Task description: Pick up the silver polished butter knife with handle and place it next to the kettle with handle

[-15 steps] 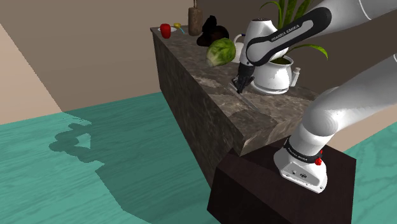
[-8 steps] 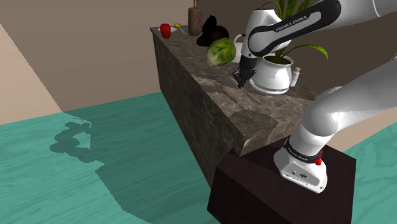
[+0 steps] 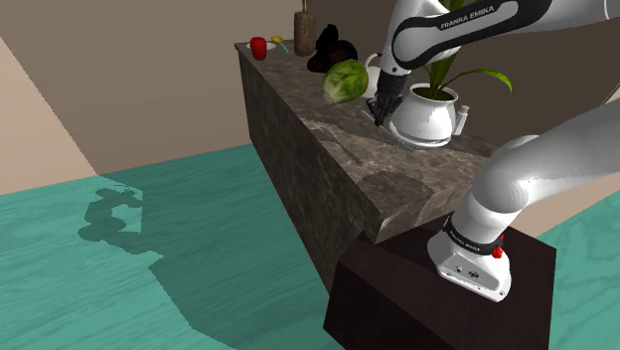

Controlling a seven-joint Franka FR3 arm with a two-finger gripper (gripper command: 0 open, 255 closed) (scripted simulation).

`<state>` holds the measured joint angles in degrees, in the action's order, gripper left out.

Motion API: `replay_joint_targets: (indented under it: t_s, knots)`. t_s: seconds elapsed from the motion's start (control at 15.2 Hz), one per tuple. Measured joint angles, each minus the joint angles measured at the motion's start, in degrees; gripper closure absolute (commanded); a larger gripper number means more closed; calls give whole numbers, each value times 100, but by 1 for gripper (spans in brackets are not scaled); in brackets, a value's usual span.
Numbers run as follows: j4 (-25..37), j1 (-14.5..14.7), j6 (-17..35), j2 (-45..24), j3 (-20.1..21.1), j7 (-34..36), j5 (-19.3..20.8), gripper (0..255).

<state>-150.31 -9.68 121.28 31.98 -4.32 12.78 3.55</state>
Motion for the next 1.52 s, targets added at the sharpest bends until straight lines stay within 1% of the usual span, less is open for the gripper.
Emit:
replay_joint_targets:
  t_s: [0.53,1.52]
  knots:
    - [465,15,-699,234,41,8,-28,255]
    - [1572,26,-1874,301,70,-24,-61,255]
